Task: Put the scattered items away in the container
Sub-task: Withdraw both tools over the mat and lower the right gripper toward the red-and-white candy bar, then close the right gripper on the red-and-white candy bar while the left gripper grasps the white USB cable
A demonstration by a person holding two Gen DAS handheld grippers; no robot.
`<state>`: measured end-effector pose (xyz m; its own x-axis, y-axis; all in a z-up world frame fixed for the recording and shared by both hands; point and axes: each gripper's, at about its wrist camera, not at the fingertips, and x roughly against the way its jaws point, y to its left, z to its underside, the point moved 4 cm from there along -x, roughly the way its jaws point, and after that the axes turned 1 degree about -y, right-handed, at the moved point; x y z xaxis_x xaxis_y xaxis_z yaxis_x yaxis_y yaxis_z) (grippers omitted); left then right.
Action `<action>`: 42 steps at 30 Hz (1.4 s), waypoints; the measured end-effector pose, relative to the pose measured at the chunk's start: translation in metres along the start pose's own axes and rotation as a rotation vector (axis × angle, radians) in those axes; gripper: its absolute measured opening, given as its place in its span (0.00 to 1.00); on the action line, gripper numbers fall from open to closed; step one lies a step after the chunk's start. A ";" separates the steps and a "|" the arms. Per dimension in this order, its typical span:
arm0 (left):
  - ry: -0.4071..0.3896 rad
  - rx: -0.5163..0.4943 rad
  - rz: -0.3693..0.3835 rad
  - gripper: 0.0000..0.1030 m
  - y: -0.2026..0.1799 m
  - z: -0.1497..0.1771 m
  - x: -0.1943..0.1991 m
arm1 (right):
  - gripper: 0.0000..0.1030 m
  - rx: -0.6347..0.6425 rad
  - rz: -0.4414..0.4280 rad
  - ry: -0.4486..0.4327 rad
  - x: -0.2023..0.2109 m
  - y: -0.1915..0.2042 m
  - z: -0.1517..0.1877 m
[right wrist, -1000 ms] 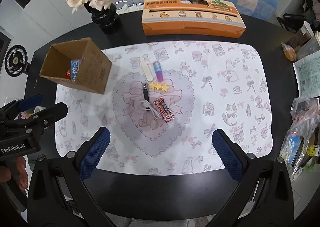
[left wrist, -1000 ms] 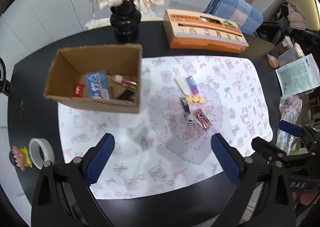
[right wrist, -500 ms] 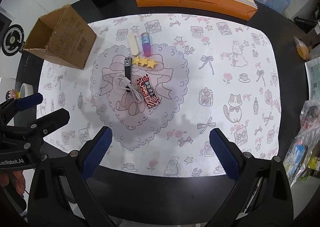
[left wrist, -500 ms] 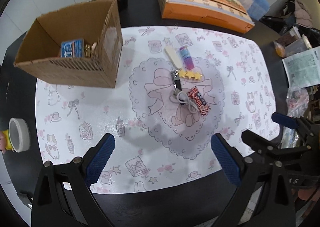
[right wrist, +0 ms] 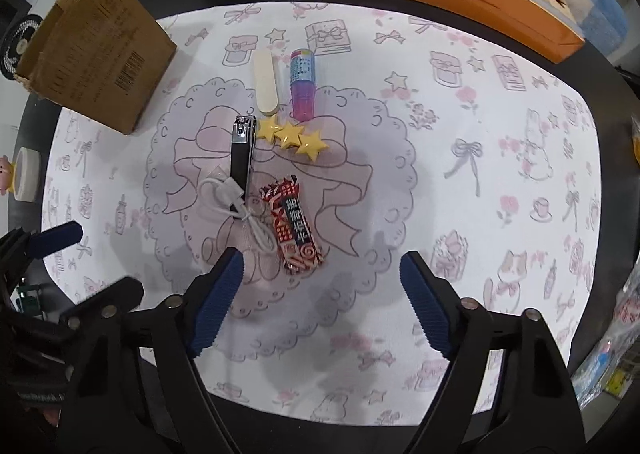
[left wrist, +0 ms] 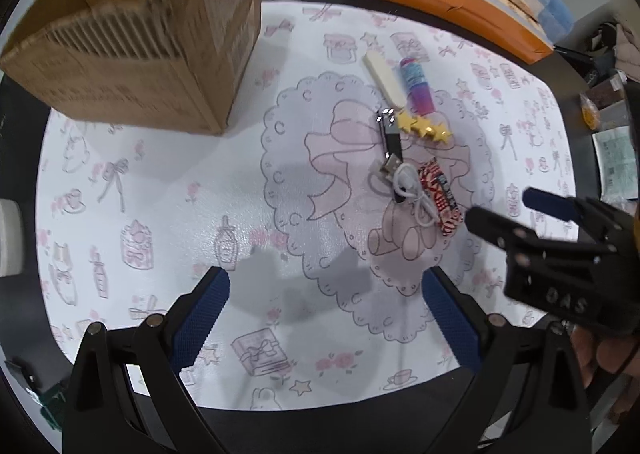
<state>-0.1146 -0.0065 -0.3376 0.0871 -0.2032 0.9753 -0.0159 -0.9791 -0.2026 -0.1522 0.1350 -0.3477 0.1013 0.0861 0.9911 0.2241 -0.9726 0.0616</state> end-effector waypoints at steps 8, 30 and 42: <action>0.025 0.036 0.011 0.94 0.002 0.004 -0.022 | 0.66 0.054 -0.002 0.028 -0.029 0.010 -0.012; 0.024 0.004 -0.004 0.94 -0.020 -0.006 -0.049 | 0.49 0.129 -0.030 0.027 -0.039 0.008 -0.011; -0.011 -0.032 0.030 0.94 -0.057 -0.018 -0.056 | 0.18 0.005 -0.002 0.034 -0.034 -0.041 -0.008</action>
<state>-0.1369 0.0605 -0.3788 0.0966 -0.2323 0.9678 -0.0505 -0.9723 -0.2283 -0.1728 0.1701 -0.3825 0.0678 0.0811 0.9944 0.2290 -0.9713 0.0636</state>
